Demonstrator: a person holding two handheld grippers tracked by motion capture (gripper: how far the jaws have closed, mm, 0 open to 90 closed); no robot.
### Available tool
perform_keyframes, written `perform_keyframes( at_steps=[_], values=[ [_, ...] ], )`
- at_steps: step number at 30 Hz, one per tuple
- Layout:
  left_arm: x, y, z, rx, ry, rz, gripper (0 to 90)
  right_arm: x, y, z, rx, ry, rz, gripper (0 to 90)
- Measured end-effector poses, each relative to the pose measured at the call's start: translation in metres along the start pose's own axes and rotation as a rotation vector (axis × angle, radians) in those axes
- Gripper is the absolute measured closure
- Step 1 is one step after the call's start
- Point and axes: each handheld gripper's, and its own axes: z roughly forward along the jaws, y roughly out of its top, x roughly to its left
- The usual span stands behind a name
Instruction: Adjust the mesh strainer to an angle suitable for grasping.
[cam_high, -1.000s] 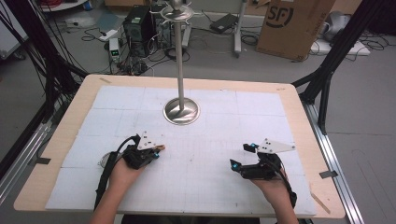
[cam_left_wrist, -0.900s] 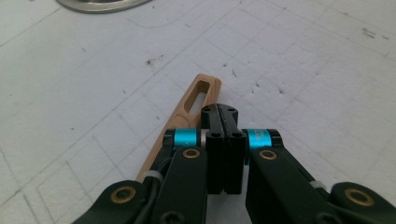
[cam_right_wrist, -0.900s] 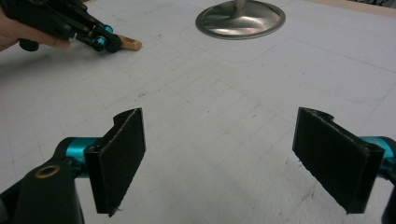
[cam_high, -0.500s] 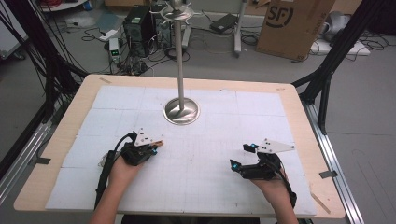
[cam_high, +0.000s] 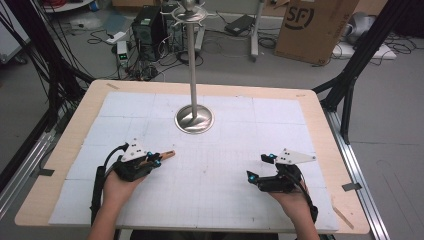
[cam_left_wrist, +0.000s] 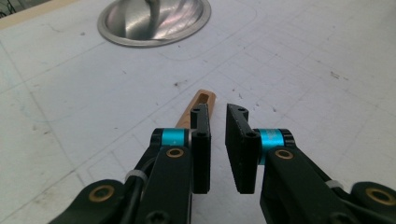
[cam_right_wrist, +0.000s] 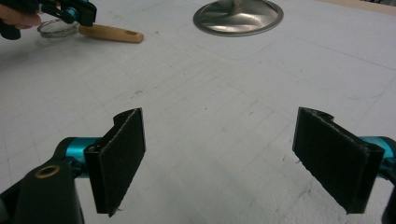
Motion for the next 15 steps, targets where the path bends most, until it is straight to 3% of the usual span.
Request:
perform_keyframes(
  at_steps=[10,15],
  values=[
    [0.008,-0.001,-0.022,-0.071,0.000,-0.028,70.9,0.001,0.001,-0.001,0.000,-0.004,-0.007,16.3],
    [0.003,0.004,-0.023,-0.077,-0.025,-0.001,63.8,0.000,0.000,-0.002,-0.001,-0.009,-0.005,16.3]
  ],
)
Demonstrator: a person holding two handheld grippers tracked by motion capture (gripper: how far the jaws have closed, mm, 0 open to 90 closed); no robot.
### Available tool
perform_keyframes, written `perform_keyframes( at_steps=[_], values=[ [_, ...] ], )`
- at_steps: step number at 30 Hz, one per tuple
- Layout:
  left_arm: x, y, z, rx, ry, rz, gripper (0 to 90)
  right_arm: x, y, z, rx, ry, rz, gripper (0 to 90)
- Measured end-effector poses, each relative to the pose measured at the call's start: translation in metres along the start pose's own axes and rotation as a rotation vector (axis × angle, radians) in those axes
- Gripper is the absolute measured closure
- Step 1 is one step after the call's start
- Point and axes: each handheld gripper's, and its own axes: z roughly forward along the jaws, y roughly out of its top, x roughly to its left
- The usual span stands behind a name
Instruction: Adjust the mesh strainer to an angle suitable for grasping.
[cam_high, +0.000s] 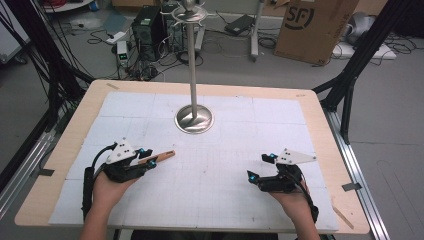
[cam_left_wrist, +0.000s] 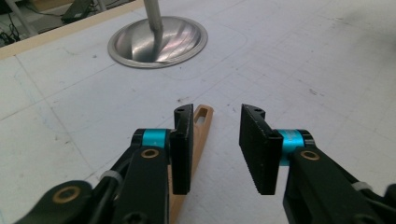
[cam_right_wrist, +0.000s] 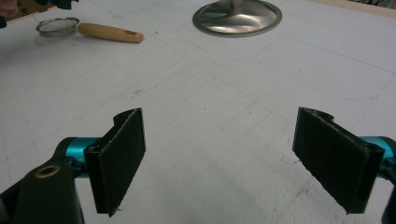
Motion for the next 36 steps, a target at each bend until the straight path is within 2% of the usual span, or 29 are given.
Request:
perform_keyframes(
  at_steps=[3,7,12,17,20,27,36],
  values=[
    [-0.003,0.002,0.001,-0.003,-0.011,0.012,59.6,-0.001,0.000,-0.001,-0.003,-0.003,0.006,16.3],
    [-0.005,0.003,0.001,-0.009,-0.032,0.009,56.8,-0.003,-0.001,-0.002,-0.005,-0.006,0.011,16.3],
    [-0.004,0.004,-0.001,-0.023,-0.041,0.004,48.1,-0.005,-0.001,-0.002,-0.004,-0.010,0.018,16.3],
    [-0.001,0.003,-0.004,-0.043,-0.046,-0.023,44.1,-0.005,0.000,-0.001,-0.004,-0.011,0.019,16.3],
    [0.001,0.003,-0.006,-0.060,-0.041,-0.032,41.0,-0.006,0.000,0.000,-0.003,-0.015,0.017,16.3],
    [0.002,0.003,-0.006,-0.057,-0.025,-0.029,33.3,-0.005,-0.001,0.000,0.003,-0.012,0.016,16.3],
    [0.007,0.003,-0.010,-0.059,0.001,-0.040,27.9,-0.006,-0.001,0.001,0.006,-0.008,0.015,16.3]
  ],
)
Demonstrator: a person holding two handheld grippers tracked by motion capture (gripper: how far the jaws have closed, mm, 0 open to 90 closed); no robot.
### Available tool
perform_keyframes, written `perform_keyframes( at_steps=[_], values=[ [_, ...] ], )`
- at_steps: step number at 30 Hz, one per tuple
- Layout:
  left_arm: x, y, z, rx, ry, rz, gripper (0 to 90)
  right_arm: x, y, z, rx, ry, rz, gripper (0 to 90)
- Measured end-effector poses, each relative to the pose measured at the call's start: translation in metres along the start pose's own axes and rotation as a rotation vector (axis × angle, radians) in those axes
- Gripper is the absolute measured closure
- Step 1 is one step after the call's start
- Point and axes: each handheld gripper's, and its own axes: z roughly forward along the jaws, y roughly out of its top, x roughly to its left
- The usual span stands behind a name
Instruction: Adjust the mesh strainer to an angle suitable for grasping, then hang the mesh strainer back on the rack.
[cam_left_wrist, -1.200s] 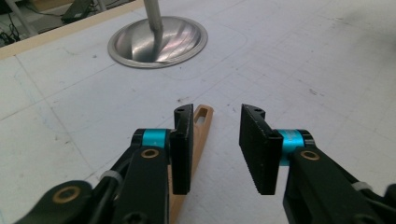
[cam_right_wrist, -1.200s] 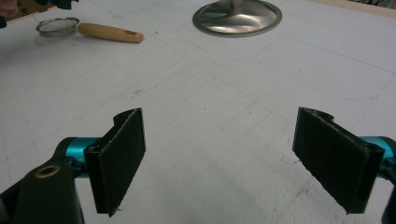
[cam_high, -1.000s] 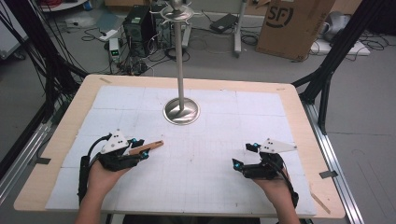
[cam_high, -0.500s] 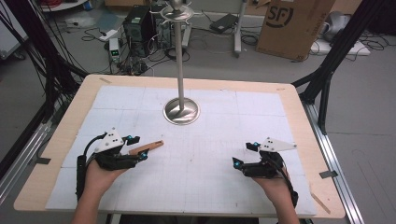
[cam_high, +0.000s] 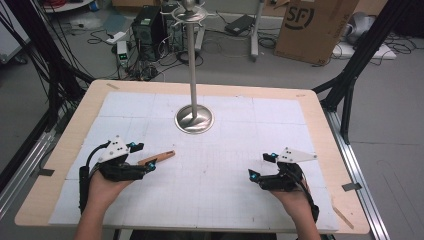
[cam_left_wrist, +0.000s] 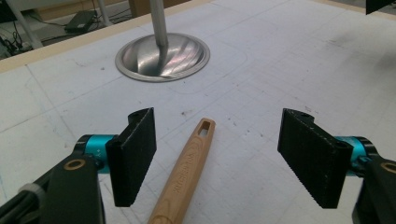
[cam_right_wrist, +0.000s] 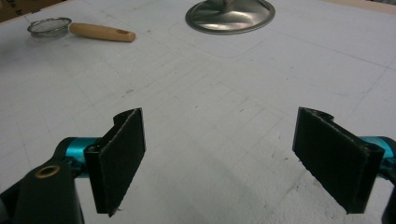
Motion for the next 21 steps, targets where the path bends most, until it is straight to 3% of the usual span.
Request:
perform_keyframes(
  at_steps=[21],
  values=[
    [0.0060,-0.0040,0.0001,0.036,0.021,-0.013,25.8,0.0004,-0.0002,0.0008,0.005,-0.002,0.000,16.3]
  ],
)
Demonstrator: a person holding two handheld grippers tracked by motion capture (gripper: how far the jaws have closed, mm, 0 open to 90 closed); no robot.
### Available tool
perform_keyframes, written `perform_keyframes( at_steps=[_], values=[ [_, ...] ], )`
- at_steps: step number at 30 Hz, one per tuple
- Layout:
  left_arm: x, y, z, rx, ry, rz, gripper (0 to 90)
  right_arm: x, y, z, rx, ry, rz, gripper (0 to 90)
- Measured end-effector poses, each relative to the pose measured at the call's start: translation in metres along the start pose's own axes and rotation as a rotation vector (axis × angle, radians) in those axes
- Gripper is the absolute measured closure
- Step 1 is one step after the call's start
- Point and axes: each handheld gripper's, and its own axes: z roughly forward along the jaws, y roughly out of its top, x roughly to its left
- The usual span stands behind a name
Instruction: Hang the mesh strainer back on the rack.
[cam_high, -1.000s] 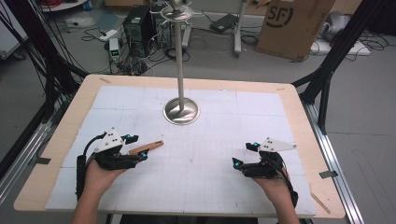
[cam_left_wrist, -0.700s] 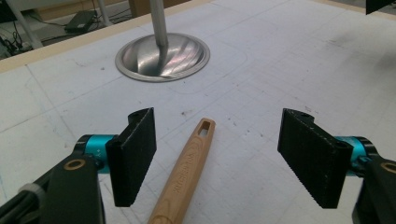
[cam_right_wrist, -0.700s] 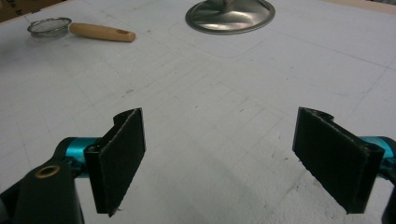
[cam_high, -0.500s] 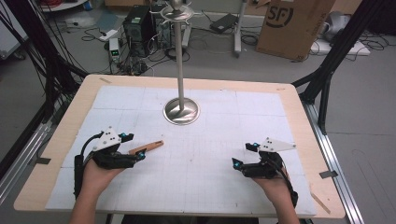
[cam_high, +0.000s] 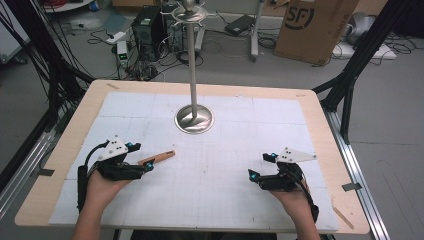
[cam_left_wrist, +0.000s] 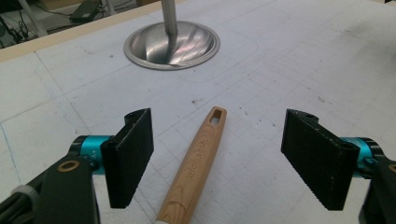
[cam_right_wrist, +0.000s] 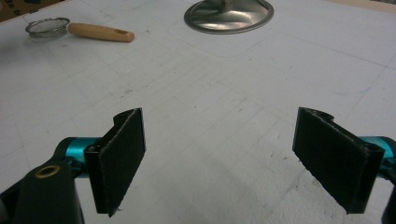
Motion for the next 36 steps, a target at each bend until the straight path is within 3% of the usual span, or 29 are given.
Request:
perform_keyframes(
  at_steps=[8,22,26,36],
  values=[
    [0.002,0.007,-0.001,0.037,0.013,0.020,25.5,0.001,0.000,-0.002,-0.007,0.006,-0.003,16.3],
    [0.016,0.000,0.019,0.266,0.048,0.088,27.2,0.001,0.002,-0.006,-0.025,0.006,-0.002,16.3],
    [0.018,-0.004,0.024,0.318,0.045,0.087,29.5,0.001,0.001,-0.007,-0.023,0.007,0.004,16.3],
    [0.021,-0.012,0.032,0.438,0.018,0.100,48.6,0.000,0.001,-0.006,-0.022,0.011,0.006,16.3]
  ],
)
